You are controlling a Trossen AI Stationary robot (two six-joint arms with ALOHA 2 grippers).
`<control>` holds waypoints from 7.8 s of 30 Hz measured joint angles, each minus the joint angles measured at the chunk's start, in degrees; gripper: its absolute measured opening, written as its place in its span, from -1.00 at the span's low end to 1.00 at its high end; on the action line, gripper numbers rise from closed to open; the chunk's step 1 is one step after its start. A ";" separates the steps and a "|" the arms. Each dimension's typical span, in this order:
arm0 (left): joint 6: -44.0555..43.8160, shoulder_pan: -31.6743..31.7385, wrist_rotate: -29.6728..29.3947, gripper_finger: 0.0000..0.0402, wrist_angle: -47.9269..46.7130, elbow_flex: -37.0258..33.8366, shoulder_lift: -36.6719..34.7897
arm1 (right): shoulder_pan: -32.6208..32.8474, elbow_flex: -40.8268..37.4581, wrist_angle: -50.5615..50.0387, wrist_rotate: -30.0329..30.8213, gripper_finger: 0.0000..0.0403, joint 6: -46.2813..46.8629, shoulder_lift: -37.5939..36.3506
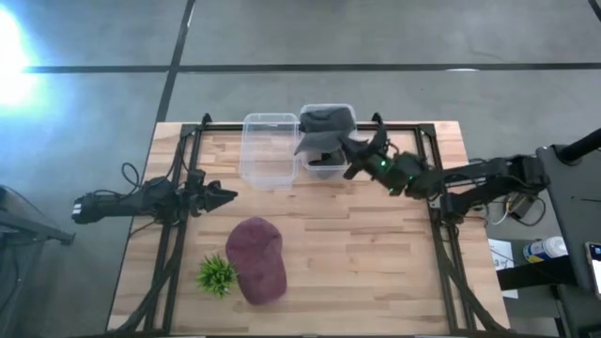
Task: Pick & Place hat
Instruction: Put the black cap into the right transparent bin, then adjust the right transparent bin
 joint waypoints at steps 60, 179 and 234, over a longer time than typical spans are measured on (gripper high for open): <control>-19.68 0.00 0.08 -0.17 2.33 0.00 0.07 | 1.98 5.94 20.33 28.00 -0.08 11.71 25.81; -16.40 -0.02 0.08 -0.17 9.59 0.00 0.33 | -25.82 49.19 -76.43 -29.88 -0.07 -48.62 28.20; -14.52 -0.02 -1.44 -0.17 9.61 0.00 0.33 | -20.37 20.34 -98.68 -16.52 -0.03 -41.46 2.59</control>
